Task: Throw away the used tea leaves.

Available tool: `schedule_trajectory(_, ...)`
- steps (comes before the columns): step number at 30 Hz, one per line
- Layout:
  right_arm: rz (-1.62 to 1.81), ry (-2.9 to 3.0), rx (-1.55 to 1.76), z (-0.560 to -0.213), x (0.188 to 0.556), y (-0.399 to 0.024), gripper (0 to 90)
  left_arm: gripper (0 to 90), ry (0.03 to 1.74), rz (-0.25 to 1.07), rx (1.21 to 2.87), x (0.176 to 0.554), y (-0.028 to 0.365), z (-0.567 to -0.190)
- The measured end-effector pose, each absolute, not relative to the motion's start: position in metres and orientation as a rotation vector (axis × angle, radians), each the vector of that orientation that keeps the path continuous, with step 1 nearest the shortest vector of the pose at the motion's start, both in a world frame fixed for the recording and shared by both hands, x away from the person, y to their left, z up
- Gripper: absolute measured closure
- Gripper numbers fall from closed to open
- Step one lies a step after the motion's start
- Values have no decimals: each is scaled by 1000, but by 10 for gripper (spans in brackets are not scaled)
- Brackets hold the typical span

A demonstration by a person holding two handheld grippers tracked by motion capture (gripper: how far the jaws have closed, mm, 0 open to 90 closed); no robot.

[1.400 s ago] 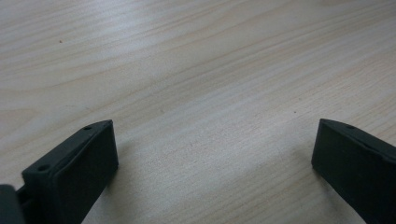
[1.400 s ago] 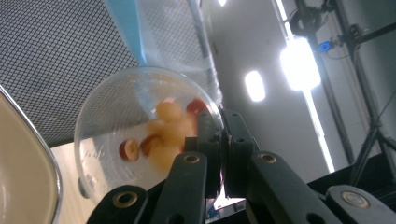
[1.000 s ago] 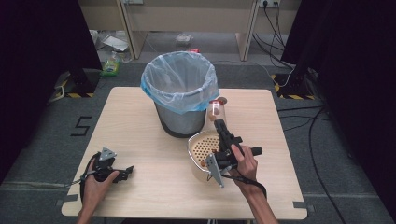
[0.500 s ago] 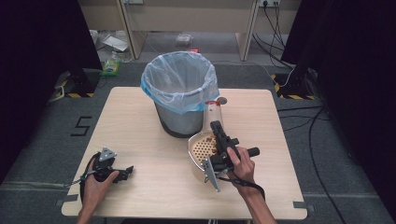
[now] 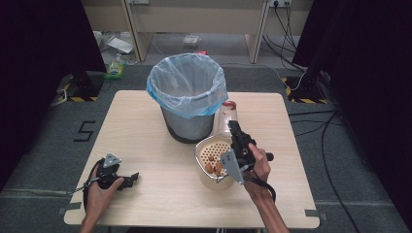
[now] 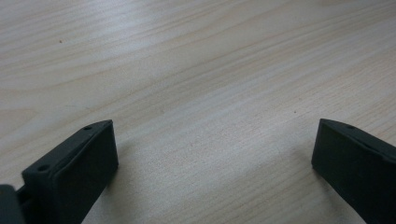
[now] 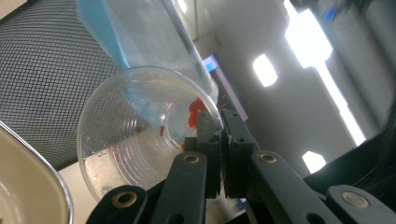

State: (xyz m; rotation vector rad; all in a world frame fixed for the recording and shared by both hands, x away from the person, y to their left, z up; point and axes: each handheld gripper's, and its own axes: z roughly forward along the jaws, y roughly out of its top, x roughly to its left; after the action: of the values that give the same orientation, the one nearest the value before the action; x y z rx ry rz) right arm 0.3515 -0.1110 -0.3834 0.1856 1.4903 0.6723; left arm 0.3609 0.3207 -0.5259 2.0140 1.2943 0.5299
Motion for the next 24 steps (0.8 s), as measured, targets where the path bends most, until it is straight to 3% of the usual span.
schedule_trajectory(24, 1021, 1678, 701, -359, 407, -170, 876, 0, 1294, 530, 2014, 361, 321, -526)
